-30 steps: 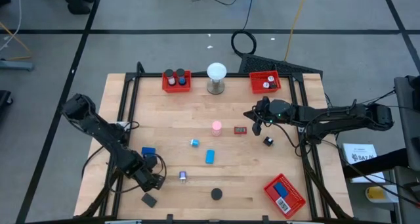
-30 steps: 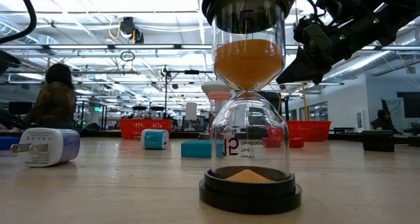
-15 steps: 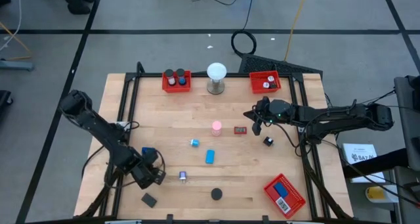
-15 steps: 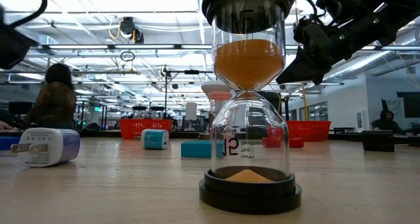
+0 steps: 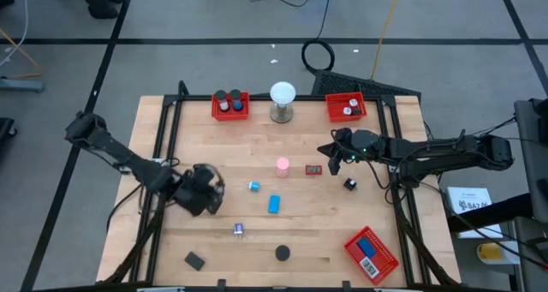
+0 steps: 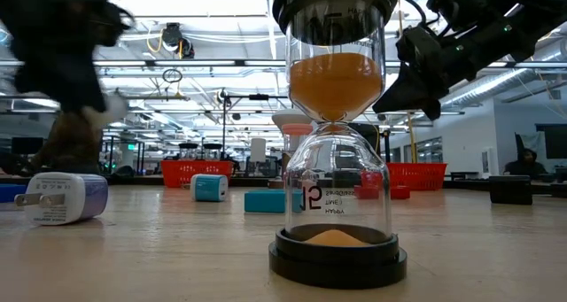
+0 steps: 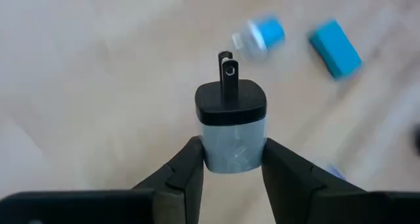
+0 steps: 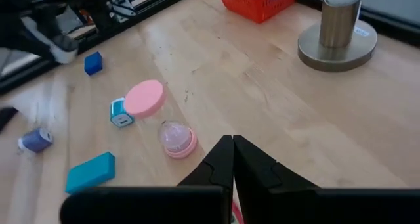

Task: Pick & Place Office items
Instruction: Put the white charger adapter into the top right red bin

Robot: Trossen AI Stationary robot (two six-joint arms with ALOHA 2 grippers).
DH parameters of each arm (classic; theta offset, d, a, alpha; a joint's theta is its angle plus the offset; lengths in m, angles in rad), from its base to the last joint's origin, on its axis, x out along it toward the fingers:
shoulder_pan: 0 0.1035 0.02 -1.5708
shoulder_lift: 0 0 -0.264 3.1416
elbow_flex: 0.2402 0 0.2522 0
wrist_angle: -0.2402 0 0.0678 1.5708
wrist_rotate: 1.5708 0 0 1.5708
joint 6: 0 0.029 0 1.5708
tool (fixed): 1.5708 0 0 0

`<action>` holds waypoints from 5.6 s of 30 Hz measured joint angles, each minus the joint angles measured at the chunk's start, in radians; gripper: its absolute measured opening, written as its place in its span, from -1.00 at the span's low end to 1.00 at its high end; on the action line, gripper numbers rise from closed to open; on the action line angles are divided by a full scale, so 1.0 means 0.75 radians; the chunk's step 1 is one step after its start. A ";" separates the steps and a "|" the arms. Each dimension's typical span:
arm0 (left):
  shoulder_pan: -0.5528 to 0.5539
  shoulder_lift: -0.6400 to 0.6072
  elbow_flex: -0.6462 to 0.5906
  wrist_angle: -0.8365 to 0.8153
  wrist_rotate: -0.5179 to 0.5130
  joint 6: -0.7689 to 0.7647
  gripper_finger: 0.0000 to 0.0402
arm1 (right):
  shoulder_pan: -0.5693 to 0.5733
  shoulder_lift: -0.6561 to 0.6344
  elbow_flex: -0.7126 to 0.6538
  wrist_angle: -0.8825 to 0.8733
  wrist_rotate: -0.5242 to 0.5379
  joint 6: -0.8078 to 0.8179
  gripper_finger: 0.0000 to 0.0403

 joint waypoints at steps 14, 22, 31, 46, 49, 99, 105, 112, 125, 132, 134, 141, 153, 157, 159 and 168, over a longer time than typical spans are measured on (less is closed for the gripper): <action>0.581 0.144 -0.001 0.865 0.120 1.279 -0.34 | 0.016 0.001 0.061 -0.018 -0.198 0.314 -1.00; 0.696 0.269 0.000 1.195 0.420 1.531 -0.34 | 0.077 0.021 0.224 -0.026 -0.208 0.313 -0.76; 0.734 0.297 0.001 1.250 0.483 1.611 -0.34 | 0.070 0.298 0.500 -0.099 -0.354 0.089 -0.26; 0.734 0.296 0.001 1.238 0.504 1.612 -0.34 | 0.030 0.757 0.931 -0.149 -0.562 -0.384 -0.17; 0.734 0.296 0.001 1.239 0.504 1.612 -0.34 | 0.030 0.763 0.929 -0.173 -0.561 -0.396 -0.24; 0.824 0.139 0.000 0.987 0.371 1.423 0.22 | -0.039 0.707 0.928 -0.135 -0.455 -0.349 -0.96; 0.840 0.103 -0.002 0.906 0.344 1.284 0.08 | -0.075 0.652 0.927 -0.242 -0.362 -0.320 -0.96; 0.802 0.090 -0.005 0.824 0.165 1.117 -0.36 | -0.153 0.528 0.929 -0.504 -0.130 -0.291 -0.96; 0.777 0.096 -0.014 1.110 0.207 1.312 -0.98 | -0.419 0.394 0.866 -0.789 0.077 -0.048 -0.95; 0.799 0.117 -0.360 1.788 0.176 1.186 -0.99 | -0.695 0.416 0.789 -0.785 0.079 -0.042 -0.95; 0.799 0.119 -0.451 1.904 0.138 1.125 -0.98 | -0.771 0.439 0.771 -0.773 0.112 -0.055 -0.95; 0.768 0.119 -0.532 1.977 0.105 1.055 -0.99 | -0.939 0.588 0.689 -0.625 0.148 -0.077 -0.95; 0.767 0.119 -0.514 1.966 0.059 1.056 -0.99 | -1.000 0.705 0.570 -0.387 0.209 -0.068 -0.95; 0.767 0.119 -0.514 1.962 0.059 1.053 -0.95 | -1.021 0.712 0.533 -0.364 0.211 -0.067 -0.95; 0.767 0.119 -0.514 1.956 0.059 1.053 -0.95 | -1.021 0.713 0.501 -0.310 0.210 -0.059 -0.95; 0.767 0.119 -0.514 1.945 0.058 1.087 -0.95 | -1.020 0.712 0.404 -0.152 0.208 -0.020 -0.96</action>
